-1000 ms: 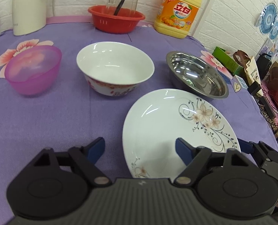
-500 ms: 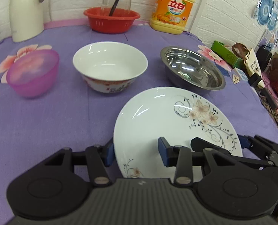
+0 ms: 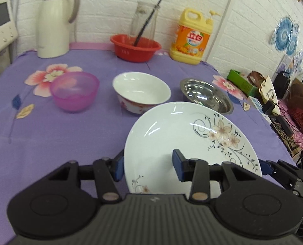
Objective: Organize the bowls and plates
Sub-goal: 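Lift the floral plate with the left gripper toward the plate stack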
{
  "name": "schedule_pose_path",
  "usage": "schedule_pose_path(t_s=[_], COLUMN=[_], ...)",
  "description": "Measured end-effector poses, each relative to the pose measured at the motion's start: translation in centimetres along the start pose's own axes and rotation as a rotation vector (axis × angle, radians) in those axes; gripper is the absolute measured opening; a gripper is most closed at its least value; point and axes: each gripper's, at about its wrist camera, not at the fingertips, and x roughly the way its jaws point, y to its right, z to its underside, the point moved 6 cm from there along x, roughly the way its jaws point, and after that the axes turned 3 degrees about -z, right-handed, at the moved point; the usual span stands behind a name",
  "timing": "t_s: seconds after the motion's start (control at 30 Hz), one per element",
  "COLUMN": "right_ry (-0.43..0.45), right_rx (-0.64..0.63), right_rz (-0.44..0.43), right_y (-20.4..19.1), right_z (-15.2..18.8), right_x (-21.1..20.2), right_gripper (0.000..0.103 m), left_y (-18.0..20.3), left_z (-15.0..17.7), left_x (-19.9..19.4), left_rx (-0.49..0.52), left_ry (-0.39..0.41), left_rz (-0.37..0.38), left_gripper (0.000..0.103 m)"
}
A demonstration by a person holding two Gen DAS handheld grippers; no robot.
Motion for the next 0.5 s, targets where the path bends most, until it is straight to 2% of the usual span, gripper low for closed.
schedule_pose_path(t_s=[0.17,0.5], right_ry=[-0.009,-0.05], right_rx=[-0.02,-0.097], right_rz=[-0.067,-0.163], right_y=[-4.0,-11.1], right_z=[1.0,4.1], right_x=[-0.8,-2.6], right_gripper=[0.103,0.103], left_y=[-3.1,-8.8], left_z=[1.7,7.7], left_x=[-4.1,-9.9], left_rx=[-0.039,-0.111], left_ry=[0.043,0.046], left_rz=[-0.046,-0.135], left_gripper=[0.041,0.041])
